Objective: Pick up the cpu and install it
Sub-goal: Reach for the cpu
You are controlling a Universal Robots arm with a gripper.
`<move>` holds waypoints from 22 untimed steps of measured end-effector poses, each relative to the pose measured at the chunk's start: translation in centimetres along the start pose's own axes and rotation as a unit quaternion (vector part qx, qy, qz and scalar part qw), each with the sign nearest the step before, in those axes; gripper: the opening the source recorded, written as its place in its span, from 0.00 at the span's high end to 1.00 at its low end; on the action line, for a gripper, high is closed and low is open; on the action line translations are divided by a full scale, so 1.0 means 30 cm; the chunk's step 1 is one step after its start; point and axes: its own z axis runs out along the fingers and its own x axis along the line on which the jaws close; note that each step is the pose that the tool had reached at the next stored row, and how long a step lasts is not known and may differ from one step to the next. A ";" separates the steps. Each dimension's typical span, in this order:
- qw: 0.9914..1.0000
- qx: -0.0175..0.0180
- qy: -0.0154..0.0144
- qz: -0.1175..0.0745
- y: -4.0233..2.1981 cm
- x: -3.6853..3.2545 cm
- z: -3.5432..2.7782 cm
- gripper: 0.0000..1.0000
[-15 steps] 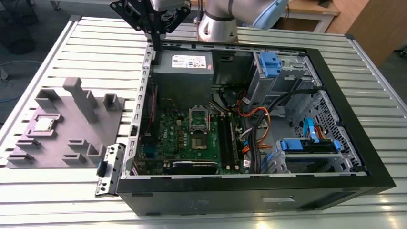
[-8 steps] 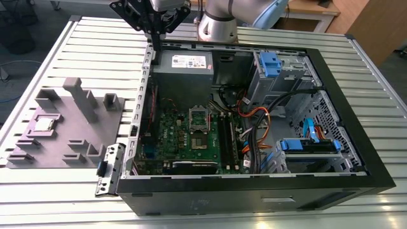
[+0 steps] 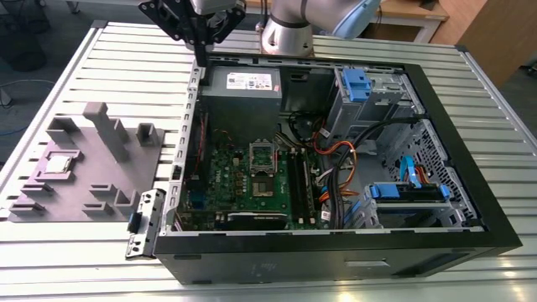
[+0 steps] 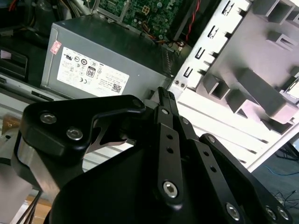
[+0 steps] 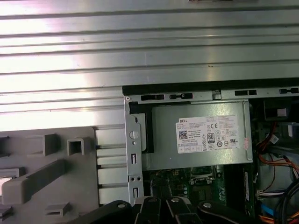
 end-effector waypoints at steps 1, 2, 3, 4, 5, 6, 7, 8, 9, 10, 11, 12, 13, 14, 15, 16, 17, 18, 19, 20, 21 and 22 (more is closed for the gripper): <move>1.000 0.000 0.000 0.000 0.000 0.005 0.000 0.89; 1.000 0.000 0.000 0.000 -0.001 0.011 0.000 0.89; 1.000 0.000 0.000 0.000 -0.001 0.016 -0.001 0.89; 1.000 0.000 0.000 0.000 -0.002 0.023 -0.001 0.89; 1.000 0.000 0.000 0.000 -0.002 0.029 -0.001 0.89; 1.000 0.000 0.000 0.000 -0.003 0.036 -0.001 0.89; 1.000 0.000 0.000 0.000 -0.003 0.043 -0.002 0.89; 1.000 0.000 0.000 0.000 -0.004 0.050 -0.002 0.89; 1.000 0.000 0.000 0.000 -0.004 0.057 -0.002 0.89; 1.000 0.000 0.000 0.000 -0.005 0.064 -0.003 0.89; 1.000 0.000 0.000 0.000 -0.005 0.071 -0.003 0.89; 1.000 0.000 0.000 0.000 -0.006 0.078 -0.003 0.89; 1.000 0.000 0.000 0.000 -0.006 0.086 -0.003 0.89; 1.000 0.000 0.000 0.000 -0.007 0.094 -0.004 0.89; 1.000 0.000 0.000 0.000 -0.008 0.102 -0.004 0.89; 1.000 0.000 0.000 0.000 -0.008 0.110 -0.004 0.89; 1.000 0.000 0.000 0.000 -0.009 0.117 -0.005 0.89; 1.000 0.000 0.000 0.000 -0.009 0.124 -0.005 0.89; 1.000 0.000 0.000 0.000 -0.010 0.132 -0.005 0.89; 1.000 0.000 0.000 0.000 -0.010 0.139 -0.006 0.89; 1.000 0.000 0.000 0.000 -0.011 0.147 -0.006 0.89; 1.000 0.000 0.000 0.000 -0.011 0.154 -0.006 0.89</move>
